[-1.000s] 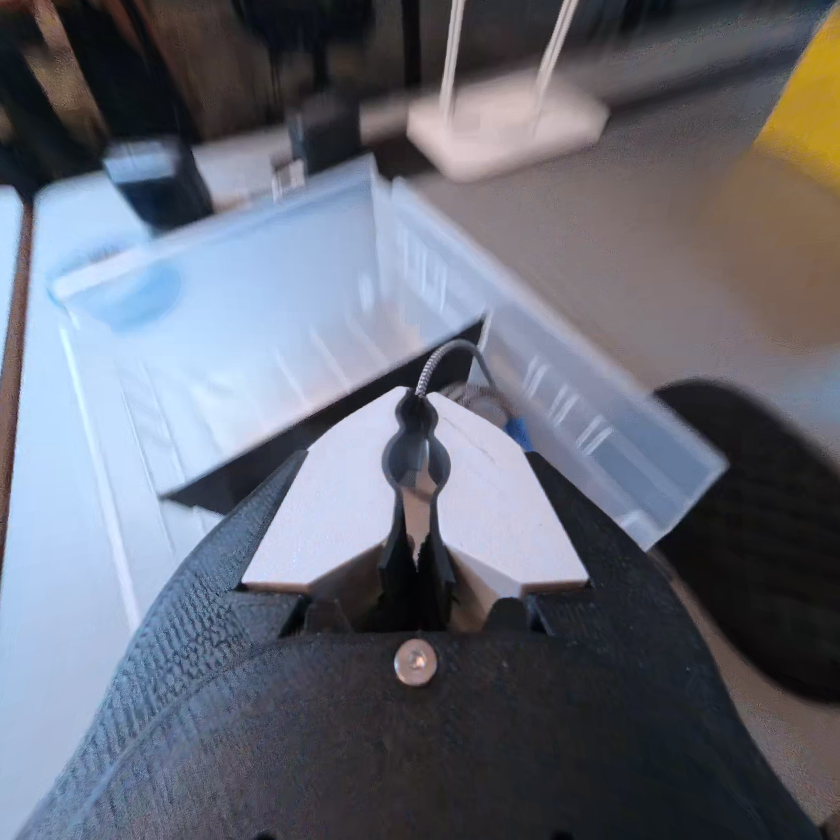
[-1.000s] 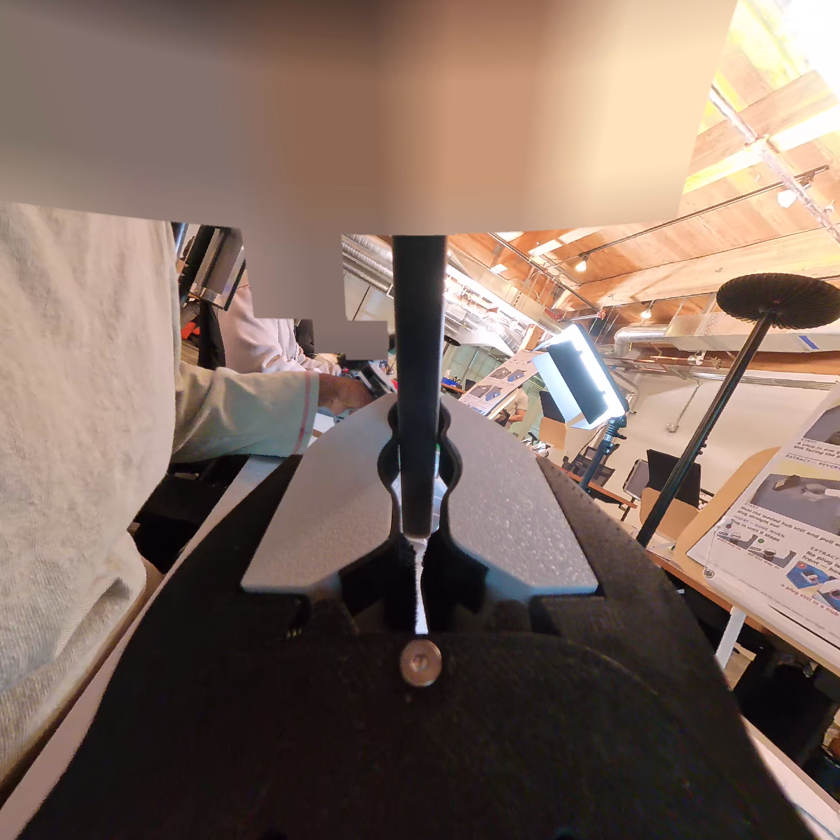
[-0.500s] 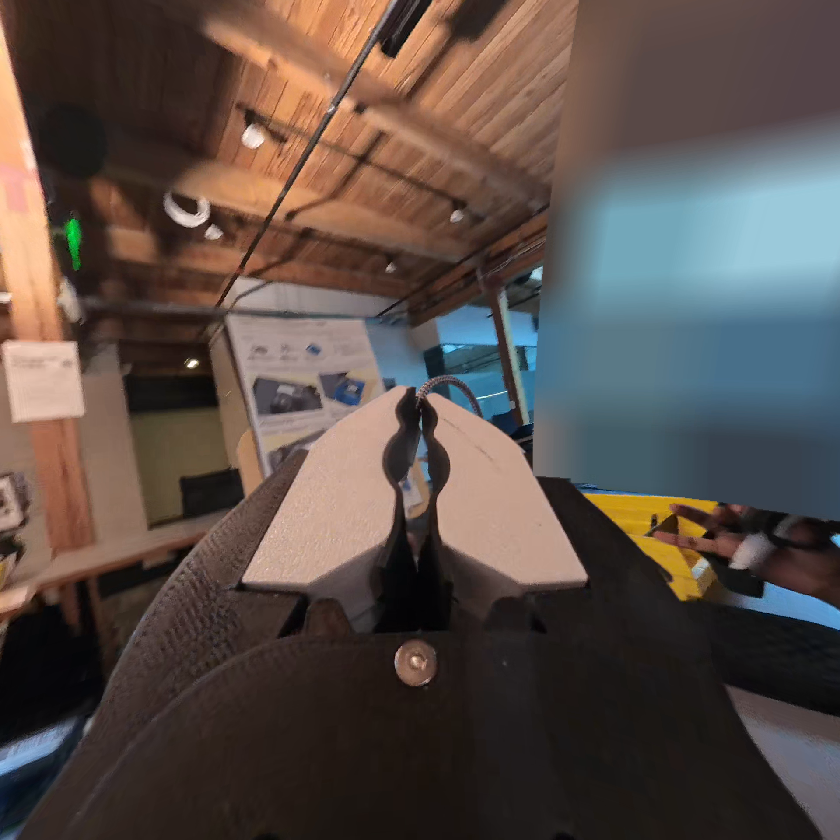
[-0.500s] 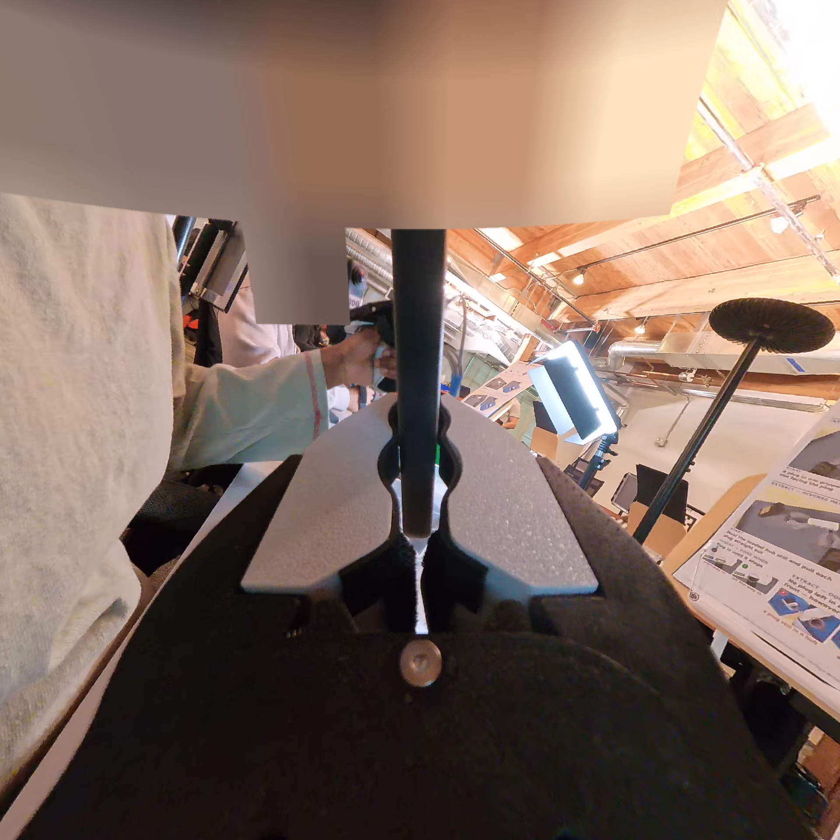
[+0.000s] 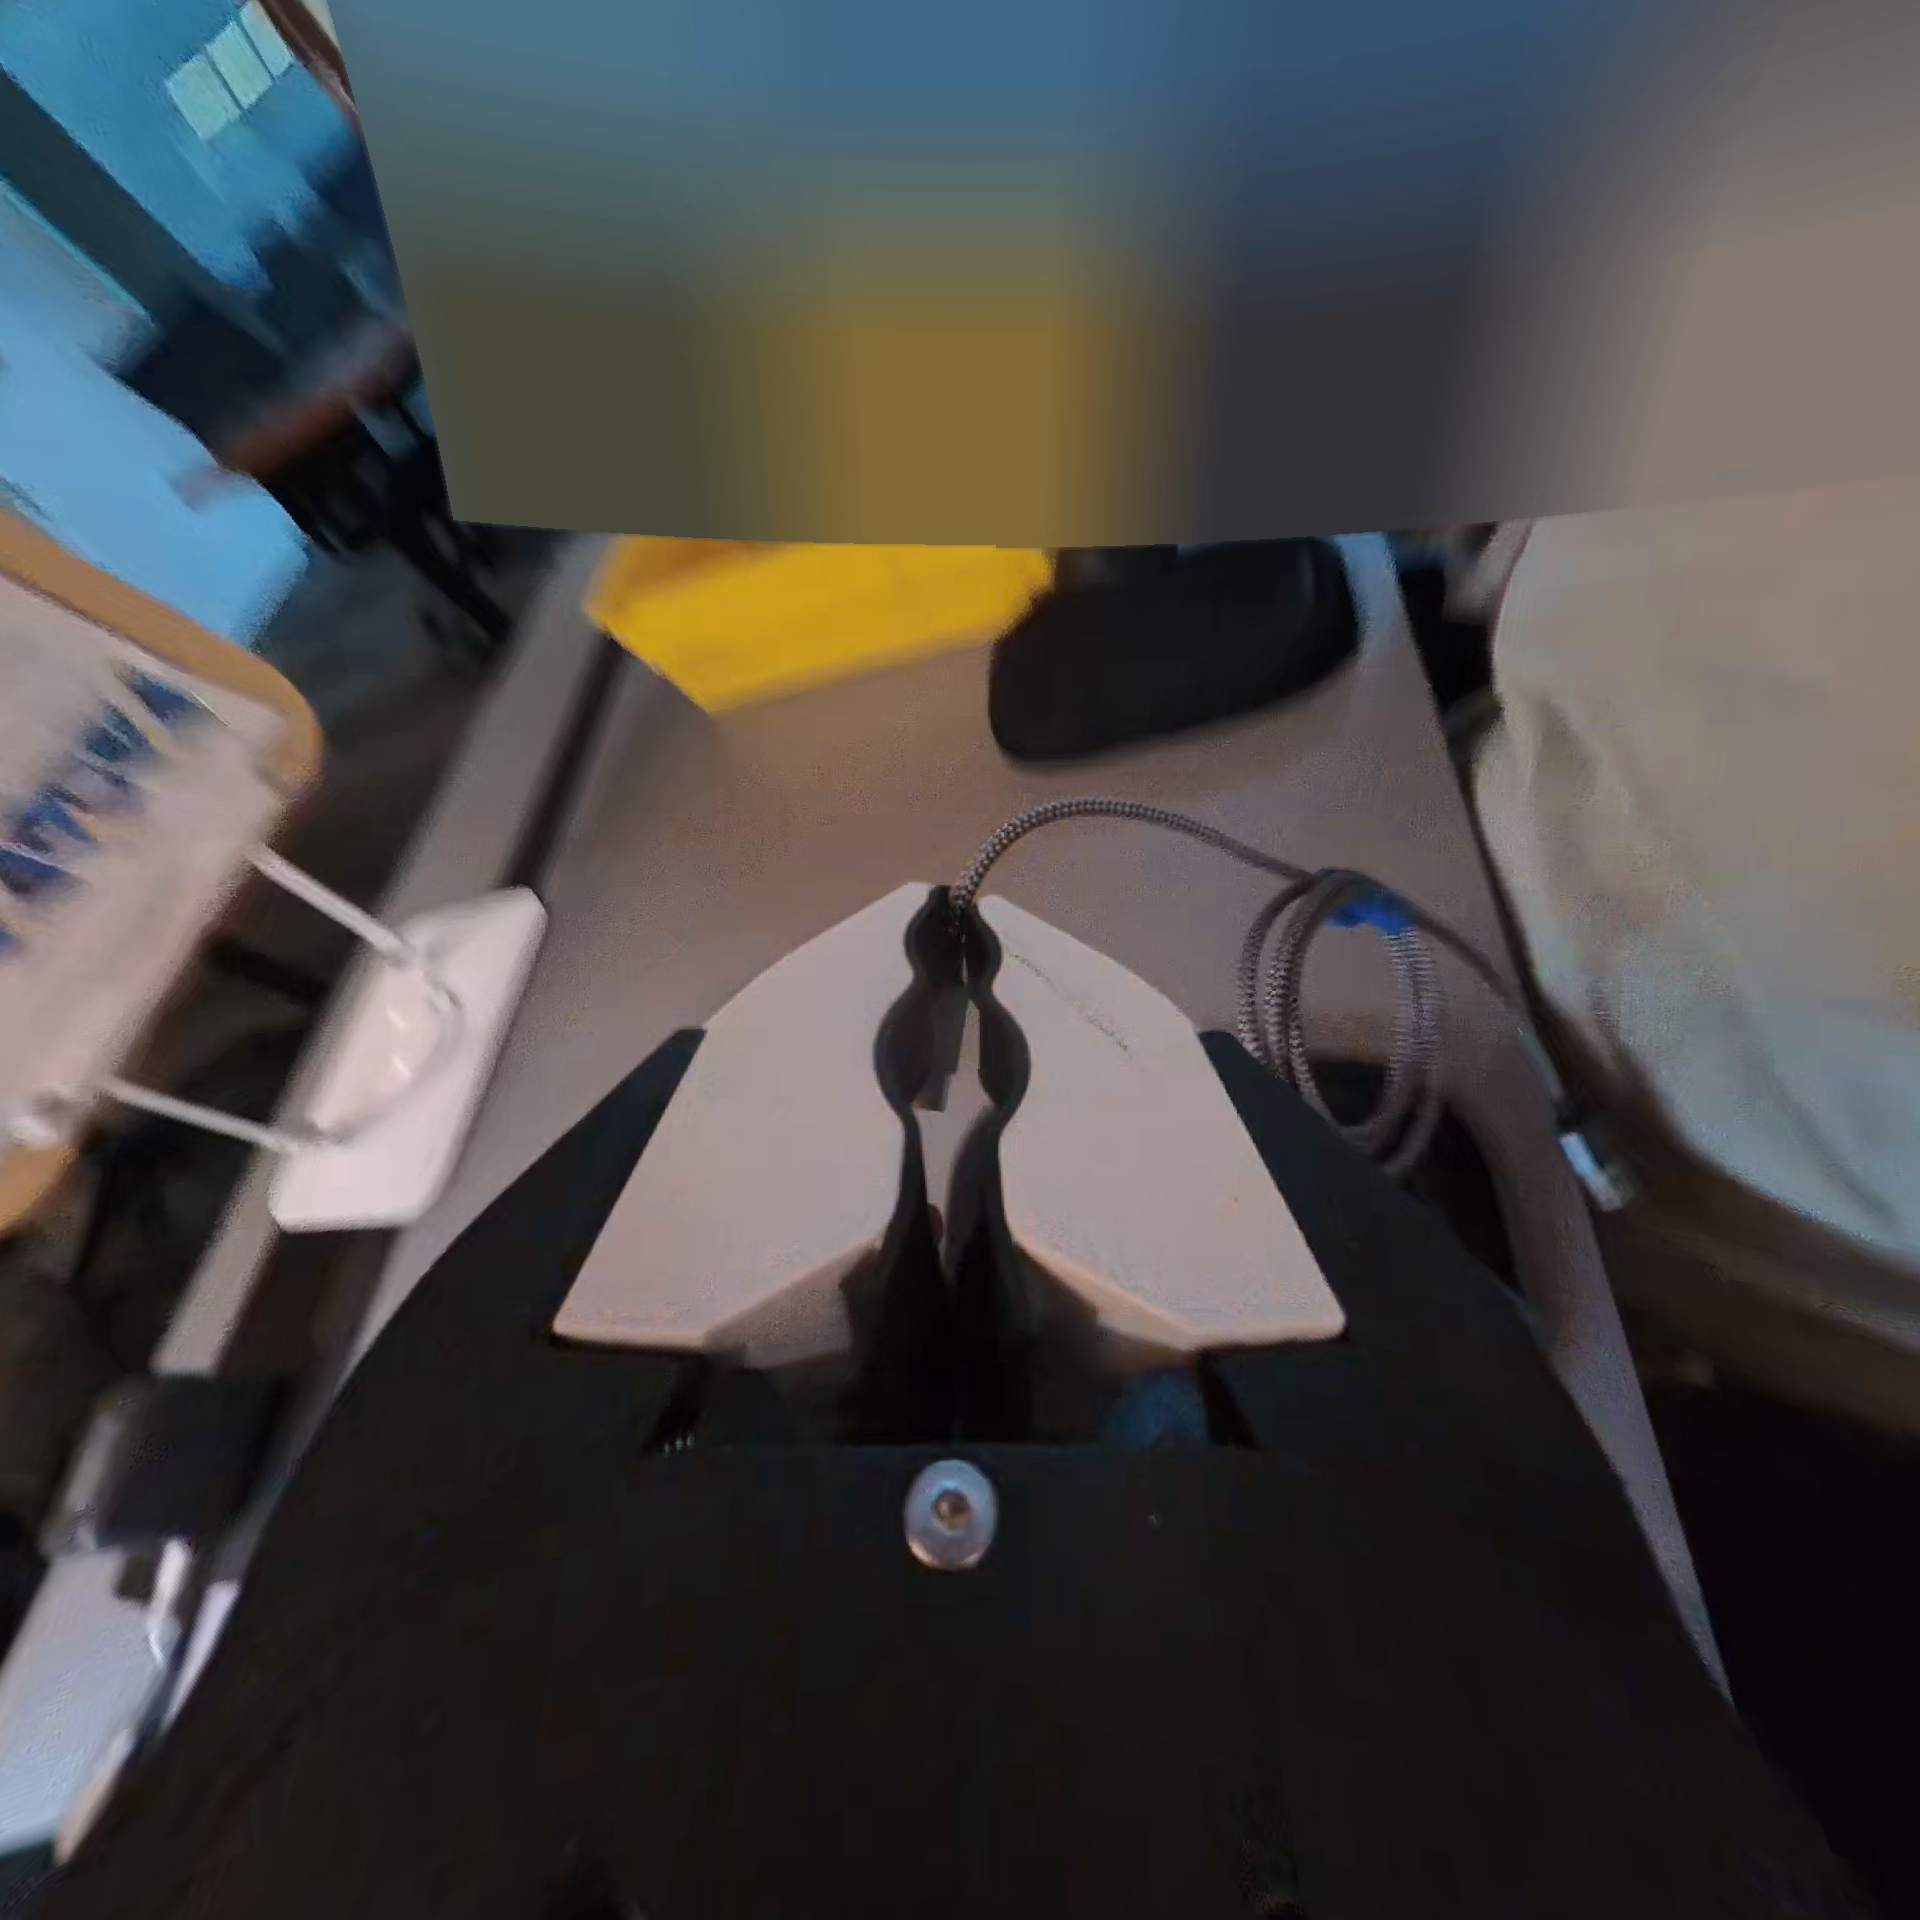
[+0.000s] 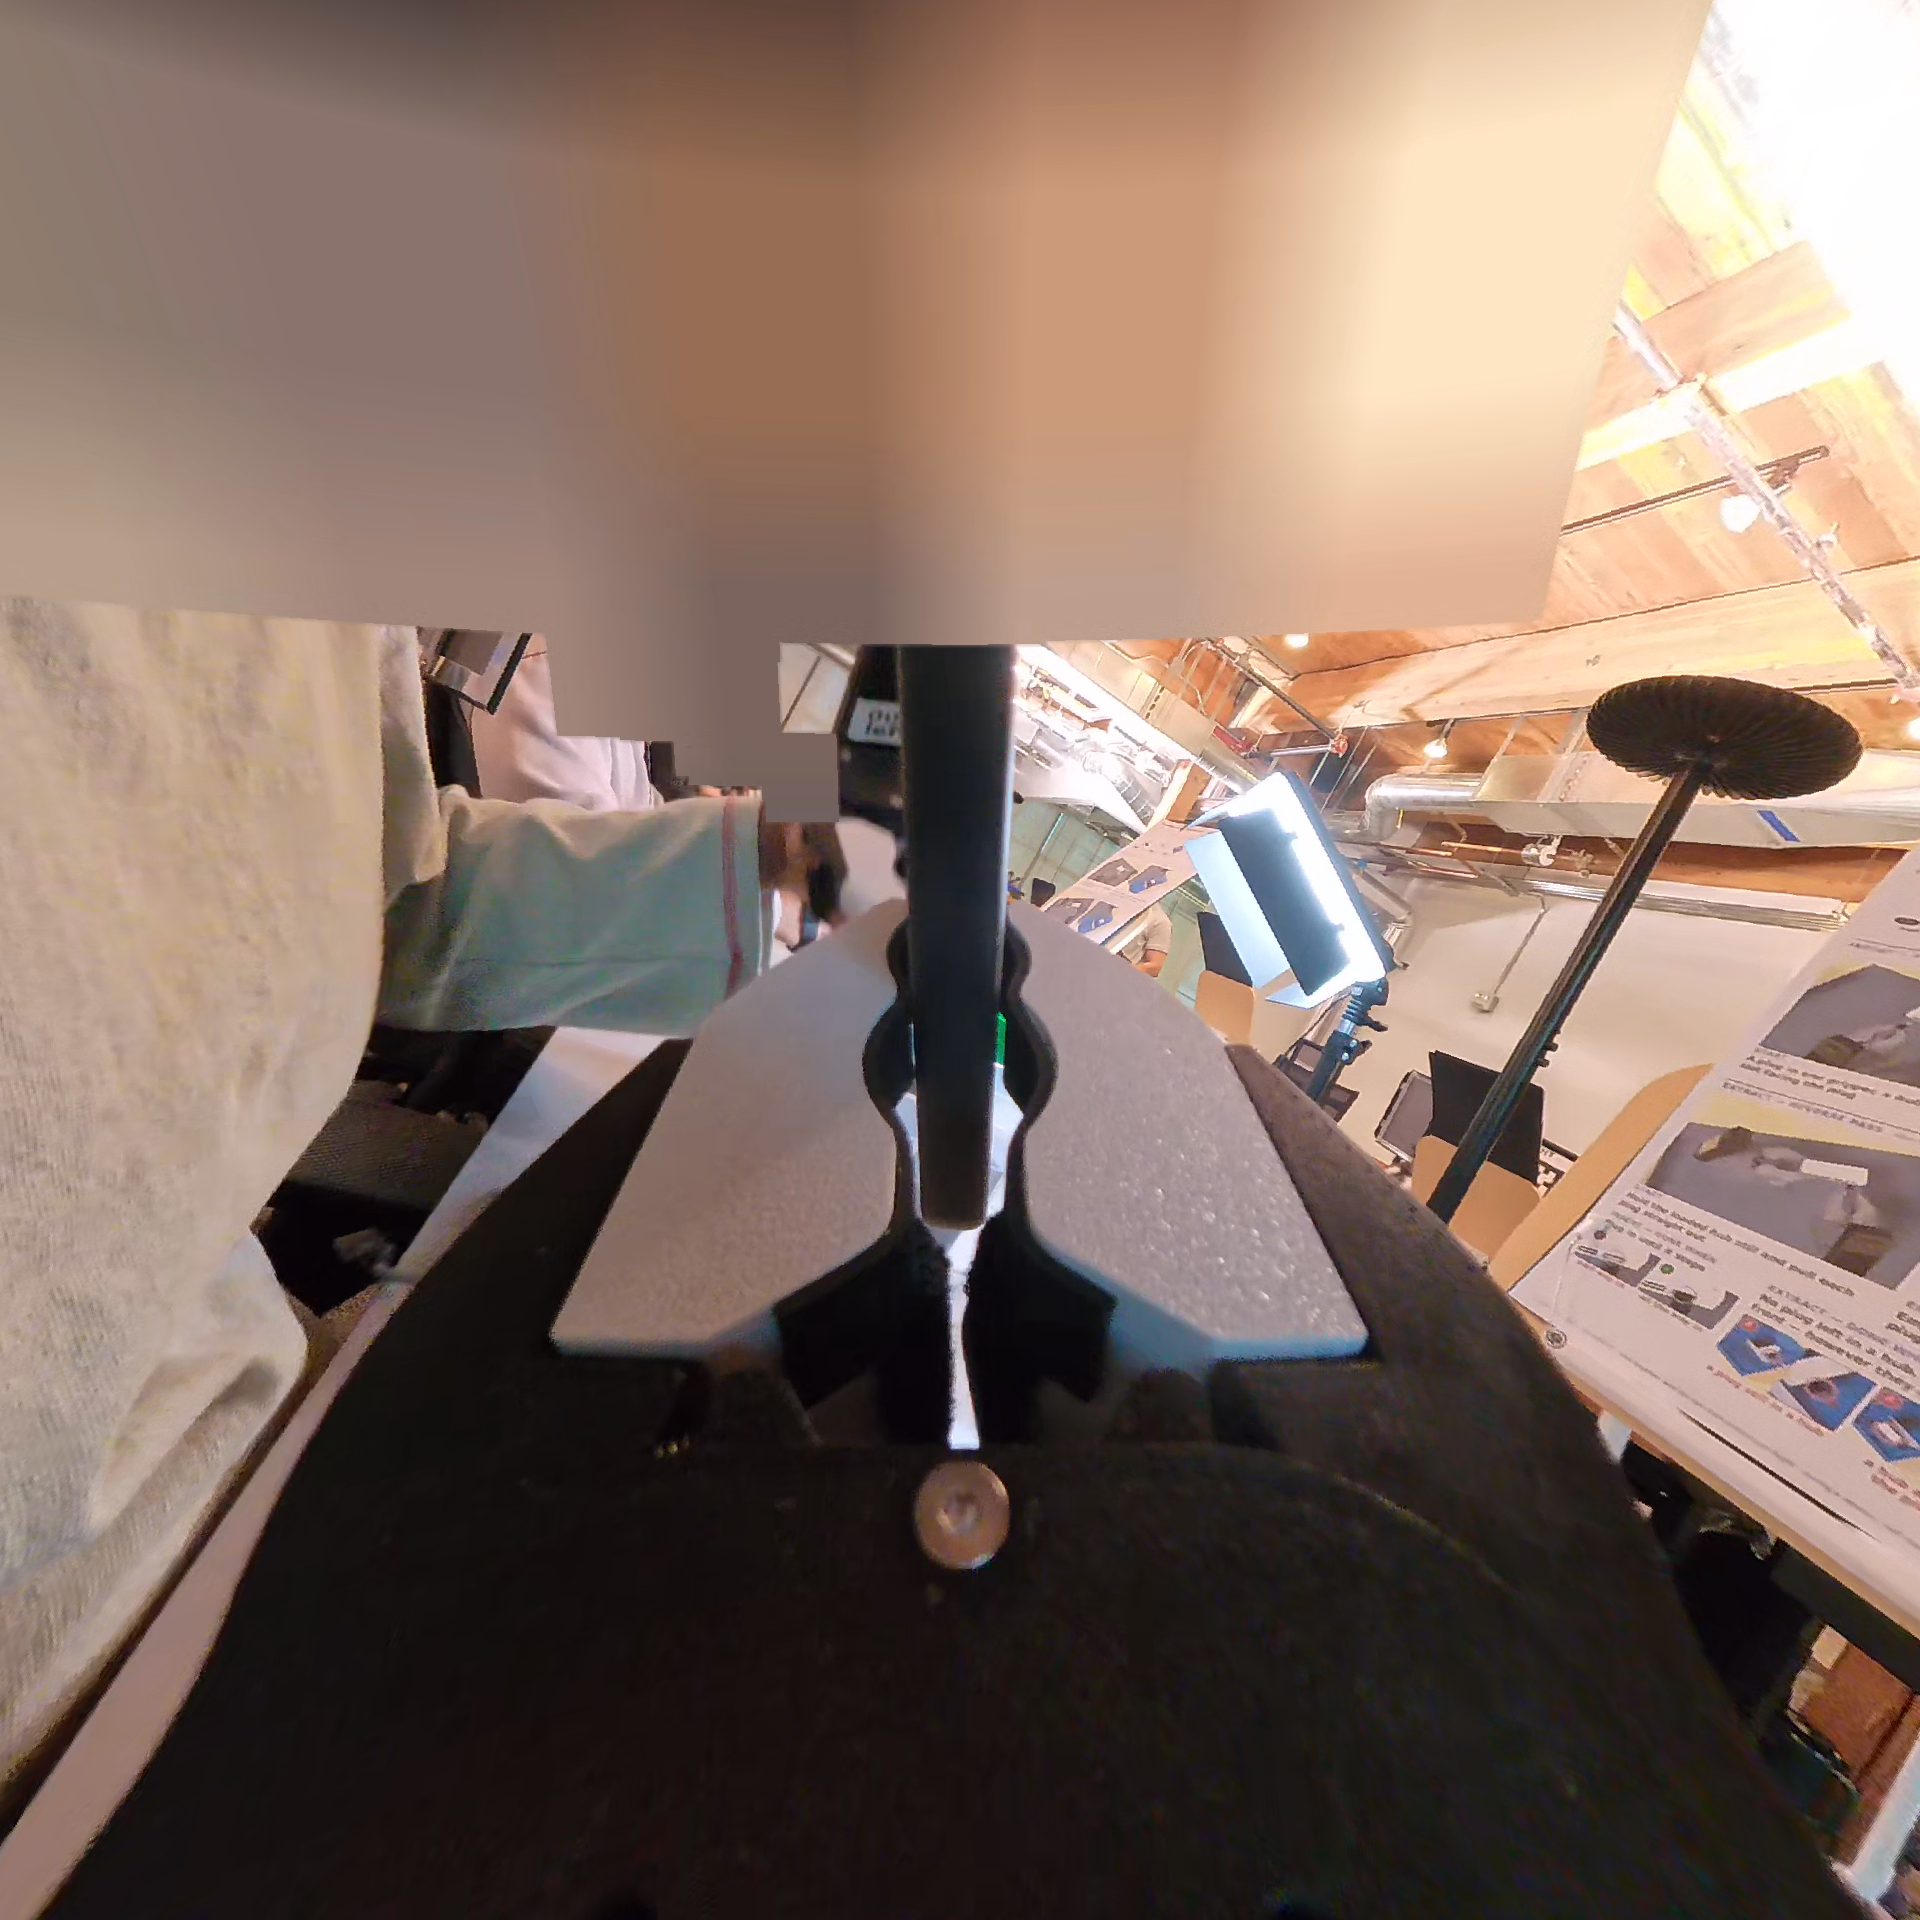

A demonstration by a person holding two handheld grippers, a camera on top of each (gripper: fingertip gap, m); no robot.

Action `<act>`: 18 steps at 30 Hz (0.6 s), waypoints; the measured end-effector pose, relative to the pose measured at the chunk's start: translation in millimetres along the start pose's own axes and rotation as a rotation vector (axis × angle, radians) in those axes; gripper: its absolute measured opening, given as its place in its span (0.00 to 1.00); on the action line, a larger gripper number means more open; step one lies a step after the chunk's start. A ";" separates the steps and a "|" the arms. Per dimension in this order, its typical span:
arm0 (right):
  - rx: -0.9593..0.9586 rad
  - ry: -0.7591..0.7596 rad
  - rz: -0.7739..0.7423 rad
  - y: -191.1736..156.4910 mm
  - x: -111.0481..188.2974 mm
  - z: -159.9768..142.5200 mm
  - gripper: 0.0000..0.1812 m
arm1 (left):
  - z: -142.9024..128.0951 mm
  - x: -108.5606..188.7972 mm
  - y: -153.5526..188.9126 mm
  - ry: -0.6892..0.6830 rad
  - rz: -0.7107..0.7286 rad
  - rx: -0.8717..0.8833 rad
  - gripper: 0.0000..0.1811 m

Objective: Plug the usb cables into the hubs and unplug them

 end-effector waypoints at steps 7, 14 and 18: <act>-0.002 -0.009 -0.030 5.8 6.7 -3.6 0.07 | -106.6 -64.7 16.4 -0.536 0.012 0.005 0.02; -0.004 -0.016 -0.049 8.8 10.9 -7.2 0.07 | -119.1 -54.7 -0.2 -0.744 0.307 -0.009 0.17; -0.010 -0.012 -0.056 9.9 12.4 -8.5 0.07 | -86.8 -31.8 -11.9 -0.531 0.520 0.195 0.24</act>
Point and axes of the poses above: each gripper's, where its closed fingertips meet, x back along the fingers, z out of its top, y = z × x across the jaws, the point moved 2 cm from there along x, back along the fingers, and after that the axes turned 3 degrees about y, right-handed, at the moved point
